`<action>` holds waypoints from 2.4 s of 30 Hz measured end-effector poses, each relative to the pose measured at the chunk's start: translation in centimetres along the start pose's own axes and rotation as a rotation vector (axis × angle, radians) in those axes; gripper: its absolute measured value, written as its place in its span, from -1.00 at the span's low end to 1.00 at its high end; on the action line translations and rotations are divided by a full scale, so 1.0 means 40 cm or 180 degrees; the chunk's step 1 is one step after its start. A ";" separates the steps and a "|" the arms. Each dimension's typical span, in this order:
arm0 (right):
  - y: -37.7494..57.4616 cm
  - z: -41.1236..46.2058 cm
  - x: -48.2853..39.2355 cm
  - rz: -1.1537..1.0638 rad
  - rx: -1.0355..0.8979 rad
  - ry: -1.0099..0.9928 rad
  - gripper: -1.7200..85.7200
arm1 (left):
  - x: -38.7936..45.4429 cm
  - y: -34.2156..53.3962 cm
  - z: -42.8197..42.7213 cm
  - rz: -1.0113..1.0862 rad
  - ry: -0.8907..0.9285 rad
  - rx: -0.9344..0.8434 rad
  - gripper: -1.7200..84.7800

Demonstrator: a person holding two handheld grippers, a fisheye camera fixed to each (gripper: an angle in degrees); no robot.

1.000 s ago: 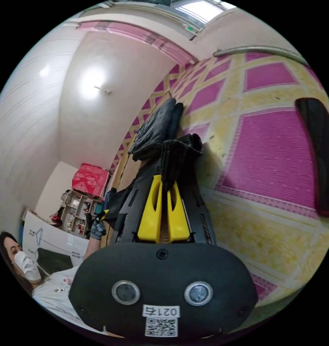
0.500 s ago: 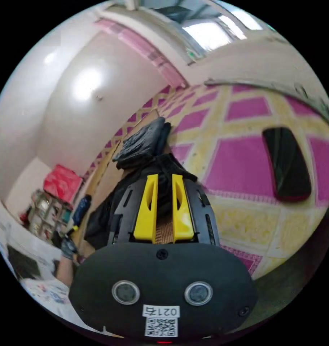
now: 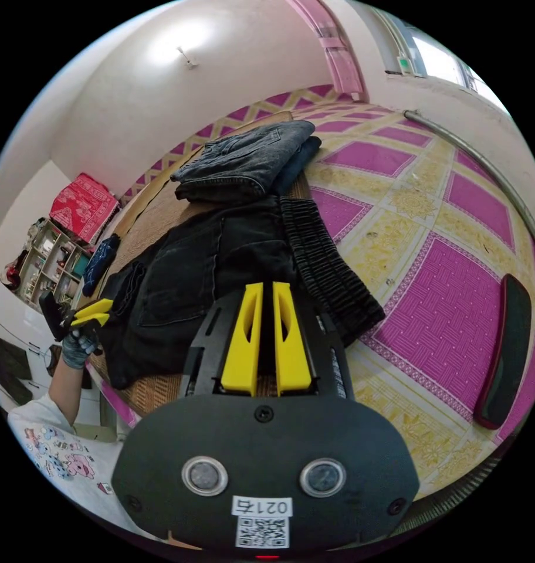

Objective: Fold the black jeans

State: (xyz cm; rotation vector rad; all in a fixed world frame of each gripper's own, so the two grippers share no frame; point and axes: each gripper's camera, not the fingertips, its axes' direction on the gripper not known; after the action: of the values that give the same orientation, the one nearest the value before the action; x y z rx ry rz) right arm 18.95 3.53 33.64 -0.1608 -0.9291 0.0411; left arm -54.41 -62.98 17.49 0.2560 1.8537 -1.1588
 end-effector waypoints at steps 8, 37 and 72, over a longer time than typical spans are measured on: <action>-0.007 0.006 -0.029 0.0026 0.0013 -0.0021 -0.90 | 0.043 -0.016 -0.004 -0.0113 -0.0599 -0.0089 -0.94; -0.114 -0.090 -0.315 -0.1374 0.0432 0.0020 -0.82 | -0.616 0.636 -0.984 -0.2308 -0.1699 0.0947 -0.95; -0.237 -0.121 -0.501 -0.3289 -0.0213 -0.0561 -0.96 | -0.676 0.420 -0.795 -0.0536 -0.1110 -0.0137 -0.96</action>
State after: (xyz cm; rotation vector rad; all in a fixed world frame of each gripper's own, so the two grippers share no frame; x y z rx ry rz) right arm 10.52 -8.50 16.35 0.2784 -1.0987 -0.9433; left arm -47.84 -21.27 33.01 -0.1239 1.6103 -1.1905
